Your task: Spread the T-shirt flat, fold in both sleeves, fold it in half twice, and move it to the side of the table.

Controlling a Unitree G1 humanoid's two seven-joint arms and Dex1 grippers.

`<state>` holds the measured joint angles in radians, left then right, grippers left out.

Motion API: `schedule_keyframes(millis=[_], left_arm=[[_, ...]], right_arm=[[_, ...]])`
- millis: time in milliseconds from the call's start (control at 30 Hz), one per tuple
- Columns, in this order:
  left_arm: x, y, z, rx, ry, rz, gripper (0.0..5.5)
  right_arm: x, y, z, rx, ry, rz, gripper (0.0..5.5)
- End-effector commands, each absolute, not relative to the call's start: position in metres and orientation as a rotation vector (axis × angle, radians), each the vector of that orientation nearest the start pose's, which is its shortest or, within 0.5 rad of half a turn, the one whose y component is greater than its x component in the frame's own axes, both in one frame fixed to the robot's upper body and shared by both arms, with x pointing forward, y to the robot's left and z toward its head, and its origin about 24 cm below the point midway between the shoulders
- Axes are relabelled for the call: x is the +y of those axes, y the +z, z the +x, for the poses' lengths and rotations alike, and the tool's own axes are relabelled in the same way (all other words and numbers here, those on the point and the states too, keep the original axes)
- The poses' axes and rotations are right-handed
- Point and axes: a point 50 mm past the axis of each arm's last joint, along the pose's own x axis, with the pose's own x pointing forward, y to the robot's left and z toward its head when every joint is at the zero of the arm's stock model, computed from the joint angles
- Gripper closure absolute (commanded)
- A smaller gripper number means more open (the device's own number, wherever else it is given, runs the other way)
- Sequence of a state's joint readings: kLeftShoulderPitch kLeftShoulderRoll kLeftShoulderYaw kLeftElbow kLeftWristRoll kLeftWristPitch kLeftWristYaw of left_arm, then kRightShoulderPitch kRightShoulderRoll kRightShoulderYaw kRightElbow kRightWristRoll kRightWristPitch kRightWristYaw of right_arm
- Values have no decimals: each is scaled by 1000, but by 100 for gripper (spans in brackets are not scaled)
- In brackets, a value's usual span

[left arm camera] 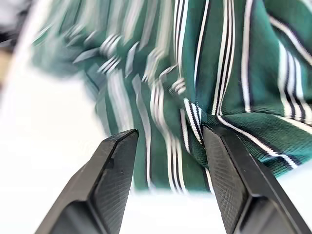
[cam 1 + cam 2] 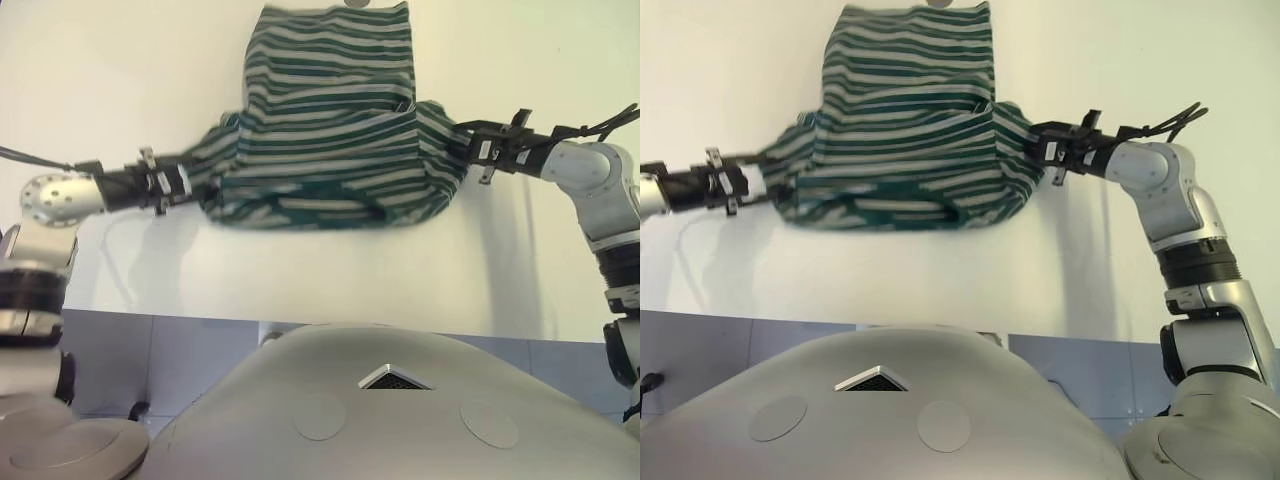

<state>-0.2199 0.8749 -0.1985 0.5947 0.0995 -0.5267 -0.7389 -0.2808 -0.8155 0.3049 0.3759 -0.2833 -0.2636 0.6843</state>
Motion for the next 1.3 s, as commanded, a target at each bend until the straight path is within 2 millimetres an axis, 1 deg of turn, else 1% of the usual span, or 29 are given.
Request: schedule_keyframes(millis=[33,100,167,200,233,267,300,333,400,467,533,600,700,800,867,933,967,1000,1033,1067,1100,1167,1233,1300], left_arm=[[311,18,259,501,-753,1040,311],[311,6,244,561,-865,1020,311],[313,-5,219,645,-1015,967,311],[313,-7,205,676,-1096,926,311],[313,-6,192,694,-1179,866,311],[311,0,184,691,-1233,802,311],[310,8,182,671,-1253,746,311],[311,20,186,637,-1231,713,311],[319,42,201,585,-1155,703,311],[332,60,209,573,-1088,749,311],[339,72,211,571,-1062,816,311],[325,83,213,494,-1096,807,311],[286,100,212,321,-1178,681,311],[246,113,217,159,-1185,591,311],[224,108,222,113,-1176,590,311],[213,89,227,141,-1166,681,311],[210,82,228,154,-1165,714,311],[207,71,233,175,-1153,781,311],[203,60,235,190,-1159,830,311],[200,53,236,197,-1165,864,311],[196,46,236,202,-1176,891,311],[194,39,237,208,-1179,924,311],[201,26,237,262,-1160,976,311],[211,11,234,326,-1151,1024,311]], right_arm=[[-293,19,256,651,870,-1160,387],[-299,21,254,663,869,-1128,387],[-303,22,250,678,877,-1107,387],[-303,23,248,674,895,-1084,387],[-298,25,245,654,925,-1029,387],[-291,30,243,623,967,-968,387],[-284,35,240,596,1002,-910,387],[-282,42,237,585,1039,-866,387],[-284,51,231,603,1081,-826,387],[-294,62,227,642,1086,-838,387],[-296,79,230,615,1066,-843,387],[-284,96,234,528,1074,-809,387],[-259,115,230,399,1144,-694,387],[-228,130,229,249,1193,-547,387],[-208,129,227,205,1237,-477,387],[-191,114,226,218,1268,-468,387],[-186,109,226,228,1274,-473,387],[-176,97,221,255,1320,-479,387],[-168,81,210,312,1386,-513,387],[-163,70,201,350,1435,-537,387],[-163,59,187,405,1504,-560,387],[-167,54,165,475,1606,-563,387],[-174,61,148,507,1699,-532,387],[-179,69,141,521,1745,-510,387]])
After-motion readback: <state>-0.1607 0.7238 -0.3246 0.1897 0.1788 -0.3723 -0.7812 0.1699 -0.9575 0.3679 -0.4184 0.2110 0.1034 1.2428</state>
